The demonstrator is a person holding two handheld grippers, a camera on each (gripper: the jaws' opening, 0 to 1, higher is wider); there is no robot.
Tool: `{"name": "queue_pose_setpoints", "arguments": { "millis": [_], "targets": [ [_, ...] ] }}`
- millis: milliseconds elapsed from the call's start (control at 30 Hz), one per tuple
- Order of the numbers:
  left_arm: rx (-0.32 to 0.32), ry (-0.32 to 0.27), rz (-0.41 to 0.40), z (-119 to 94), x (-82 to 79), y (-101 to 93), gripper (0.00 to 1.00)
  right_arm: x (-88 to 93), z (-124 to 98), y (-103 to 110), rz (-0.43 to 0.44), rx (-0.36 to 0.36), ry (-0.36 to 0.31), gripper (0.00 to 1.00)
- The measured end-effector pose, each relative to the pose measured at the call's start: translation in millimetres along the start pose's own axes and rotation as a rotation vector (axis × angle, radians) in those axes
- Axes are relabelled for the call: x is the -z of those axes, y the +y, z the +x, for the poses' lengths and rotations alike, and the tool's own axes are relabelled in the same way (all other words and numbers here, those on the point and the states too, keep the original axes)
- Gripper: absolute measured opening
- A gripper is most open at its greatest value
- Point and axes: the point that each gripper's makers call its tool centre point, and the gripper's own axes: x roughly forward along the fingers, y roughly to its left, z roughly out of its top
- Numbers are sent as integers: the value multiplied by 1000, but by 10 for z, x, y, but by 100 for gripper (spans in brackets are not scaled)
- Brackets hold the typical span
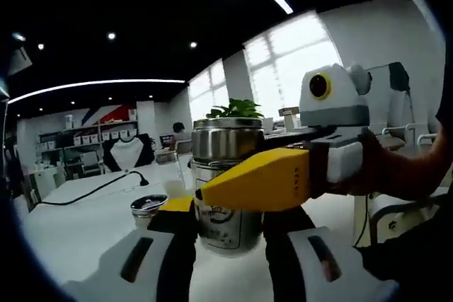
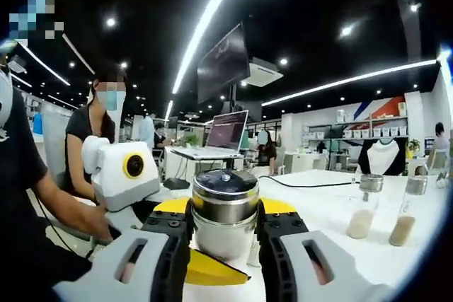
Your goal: Rotate the seasoning bottle until the label or dispensing opening points toward the visible target arrow and the bottle remains upright within the marked orientation range
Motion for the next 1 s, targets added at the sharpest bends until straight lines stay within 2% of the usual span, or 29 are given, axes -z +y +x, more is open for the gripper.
{"name": "queue_pose_setpoints", "arguments": {
  "millis": [67, 133, 267, 300, 333, 400, 467, 600, 700, 733, 800, 900, 933, 1000],
  "targets": [
    [27, 8, -27, 13, 25, -19, 38, 27, -3, 15, -31, -1, 29, 33],
    [81, -7, -61, 10, 12, -58, 38, 14, -17, 8, -22, -16, 28, 33],
    [133, -20, -39, 3, -12, -97, 38, -6, -62, 41, 5, -85, 15, 33],
    [168, -21, -43, -8, -20, -127, 38, -12, -72, 59, 14, -107, 11, 33],
    [206, -37, -56, -13, -47, -171, 38, -28, -79, 68, 28, -120, 1, 33],
    [249, -50, -120, -29, -79, -203, 38, -58, -98, 89, 45, -150, -18, 33],
    [282, -57, -144, -42, -90, -235, 38, -73, -119, 136, 32, -184, -21, 33],
    [361, -66, -141, -71, -101, -359, 38, -81, -176, 239, -27, -253, -24, 33],
    [393, -60, -135, -82, -86, -407, 38, -67, -212, 246, -20, -276, -23, 33],
    [422, -66, -148, -99, -91, -426, 38, -74, -239, 250, -2, -297, -33, 33],
    [423, -71, -164, -105, -105, -416, 37, -93, -249, 243, 25, -305, -55, 33],
    [369, -51, -134, -91, -103, -387, 37, -91, -241, 211, 39, -299, -62, 33],
    [314, -47, -127, -68, -118, -330, 37, -114, -239, 173, 53, -280, -80, 33],
    [262, -47, -107, -48, -119, -268, 37, -121, -229, 126, 63, -254, -84, 33]
  ]
}}
